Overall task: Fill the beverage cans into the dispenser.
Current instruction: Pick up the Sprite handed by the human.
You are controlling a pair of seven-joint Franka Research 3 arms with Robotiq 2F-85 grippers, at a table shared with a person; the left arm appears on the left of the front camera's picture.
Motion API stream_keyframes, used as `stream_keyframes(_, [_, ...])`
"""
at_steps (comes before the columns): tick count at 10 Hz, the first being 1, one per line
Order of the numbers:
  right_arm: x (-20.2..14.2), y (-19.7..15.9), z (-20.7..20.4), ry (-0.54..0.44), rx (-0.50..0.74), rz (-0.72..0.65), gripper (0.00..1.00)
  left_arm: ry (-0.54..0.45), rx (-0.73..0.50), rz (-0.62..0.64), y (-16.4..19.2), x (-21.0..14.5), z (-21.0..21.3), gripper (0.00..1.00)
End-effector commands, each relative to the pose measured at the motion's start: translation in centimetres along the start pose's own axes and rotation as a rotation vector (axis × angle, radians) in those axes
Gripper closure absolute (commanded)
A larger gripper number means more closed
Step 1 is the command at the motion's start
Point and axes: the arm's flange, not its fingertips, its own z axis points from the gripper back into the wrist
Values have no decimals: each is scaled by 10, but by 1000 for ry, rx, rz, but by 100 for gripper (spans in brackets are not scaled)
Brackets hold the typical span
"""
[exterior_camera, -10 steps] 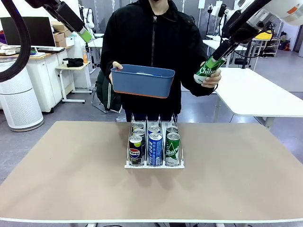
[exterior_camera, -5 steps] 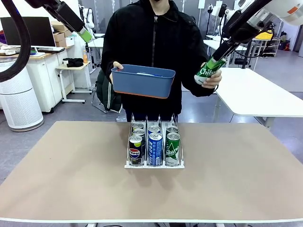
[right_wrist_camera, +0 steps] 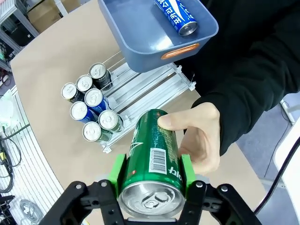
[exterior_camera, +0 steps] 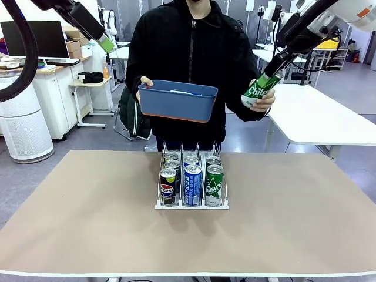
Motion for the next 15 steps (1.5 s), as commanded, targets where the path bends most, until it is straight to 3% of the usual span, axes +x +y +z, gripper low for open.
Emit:
stream_keyframes(1, [1, 2, -1, 29, -13, -7, 64, -3, -2, 6, 0, -1, 1, 0])
stream_keyframes(2, [1, 2, -1, 32, -12, -9, 99, -3, -2, 6, 0, -1, 1, 0])
stream_keyframes(3, [1, 3, -1, 34, 2, -14, 84, -3, -2, 6, 0, -1, 1, 0])
stream_keyframes(4, [1, 3, -1, 38, -3, -15, 100, -3, -2, 6, 0, -1, 1, 0])
stream_keyframes(10, [0, 2, -1, 6, 5, 2, 100, -3, -2, 6, 0, -1, 1, 0])
stream_keyframes(11, [1, 3, -1, 8, 5, -8, 62, -3, -2, 6, 0, -1, 1, 0])
stream_keyframes(12, [2, 4, -1, 3, -22, -30, 62, -3, -2, 6, 0, -1, 1, 0])
stream_keyframes(13, [1, 3, -1, 8, 4, -8, 82, -3, -2, 6, 0, -1, 1, 0])
stream_keyframes(15, [1, 3, -1, 8, 4, -8, 82, -3, -2, 6, 0, -1, 1, 0])
